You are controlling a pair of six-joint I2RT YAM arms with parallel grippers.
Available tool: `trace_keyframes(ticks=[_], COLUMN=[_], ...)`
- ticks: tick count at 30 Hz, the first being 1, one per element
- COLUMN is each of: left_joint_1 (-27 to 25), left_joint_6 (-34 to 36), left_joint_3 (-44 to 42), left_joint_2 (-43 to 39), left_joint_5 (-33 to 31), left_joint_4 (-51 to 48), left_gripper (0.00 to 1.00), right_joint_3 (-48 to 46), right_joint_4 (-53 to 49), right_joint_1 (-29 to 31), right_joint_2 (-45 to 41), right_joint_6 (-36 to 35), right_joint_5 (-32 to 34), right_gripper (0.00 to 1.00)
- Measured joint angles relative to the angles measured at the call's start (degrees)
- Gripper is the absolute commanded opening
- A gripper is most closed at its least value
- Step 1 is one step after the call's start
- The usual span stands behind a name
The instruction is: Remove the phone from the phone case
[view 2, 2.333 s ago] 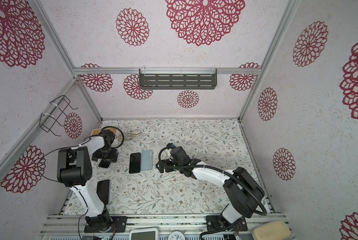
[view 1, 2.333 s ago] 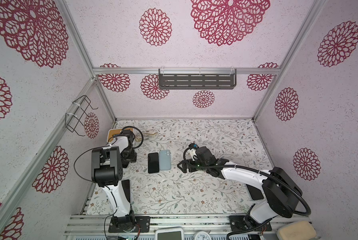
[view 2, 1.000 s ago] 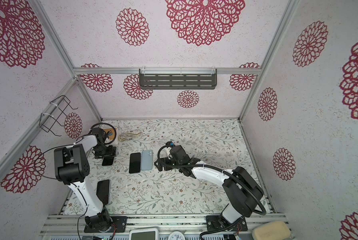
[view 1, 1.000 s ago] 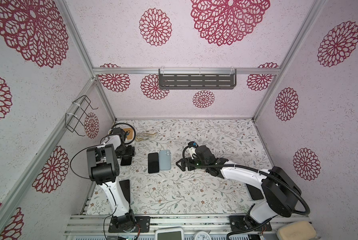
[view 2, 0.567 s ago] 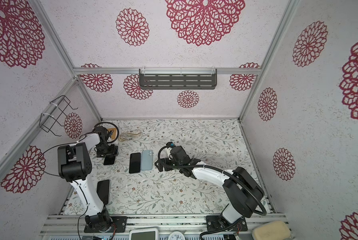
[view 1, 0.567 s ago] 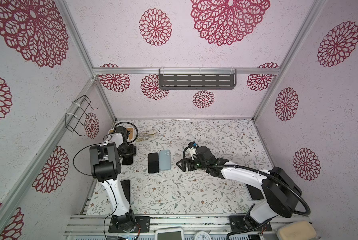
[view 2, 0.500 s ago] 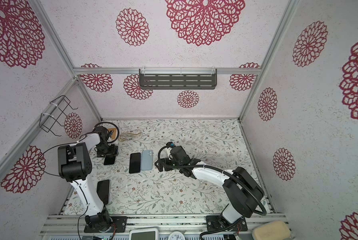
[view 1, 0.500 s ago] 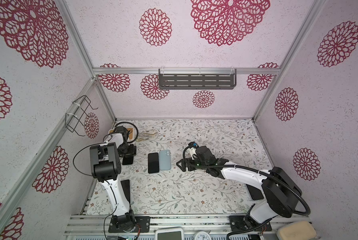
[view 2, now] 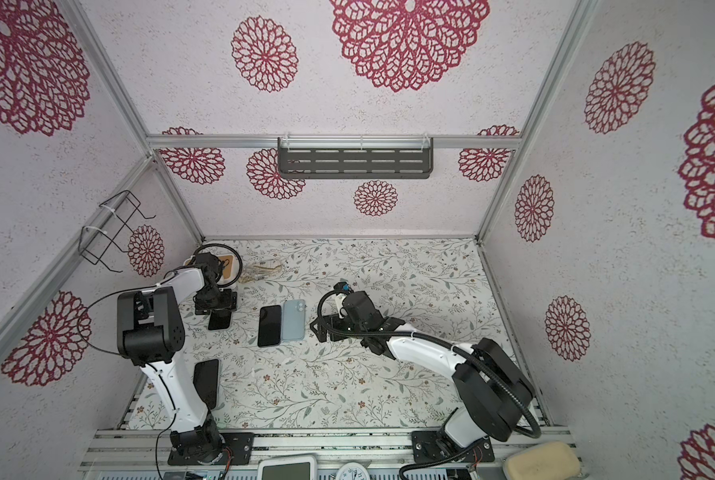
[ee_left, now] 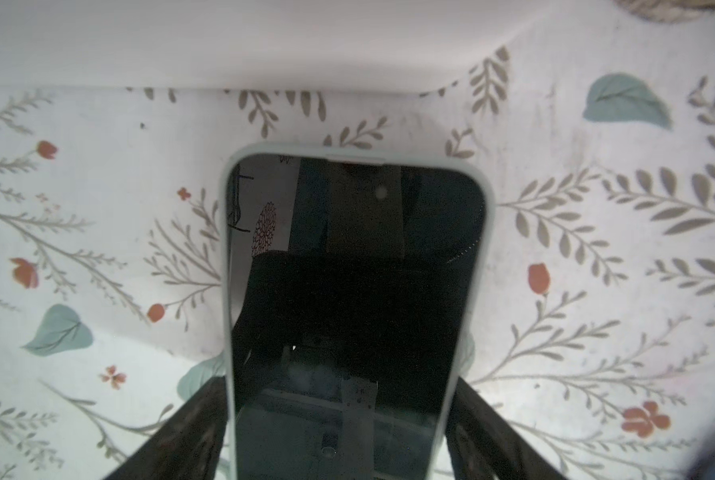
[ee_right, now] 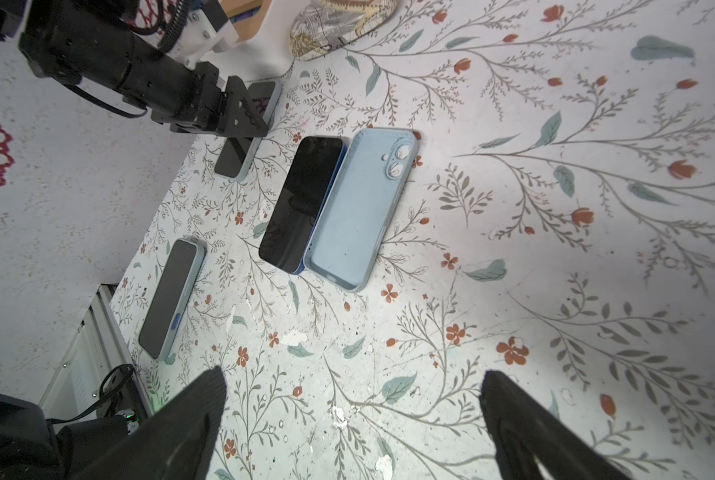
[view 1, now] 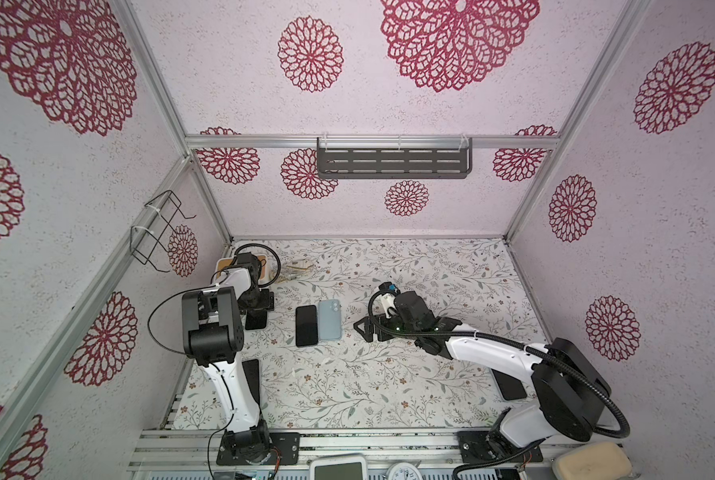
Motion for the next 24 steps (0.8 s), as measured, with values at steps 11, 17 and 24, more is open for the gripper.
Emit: trace_keyframes(ticks=[11,17,24], left_joint_1=[-0.9,-2.5,-4.3], left_joint_6=[-1.3,-3.3,-6.6], left_joint_3=[-1.0,-4.0,-6.3], left_joint_2=[-0.9,-5.0,-13.5], left_joint_5=[0.1,3.5,8.2], left_joint_4=[0.0,-0.7,-1.0], left_gripper=[0.56,0.53,0.55], right_joint_3=[-3.9,-5.1,-6.1], right_joint_4=[-0.3,0.0,2.9], right_joint_1=[-0.2,-0.3,-0.3], right_joint_2=[-5.2,-6.0,-6.0], right_joint_6=[0.4,1.1,3.2], right_joint_5=[1.9,2.3,1.1], right_gripper=[0.99,0.99,0.99])
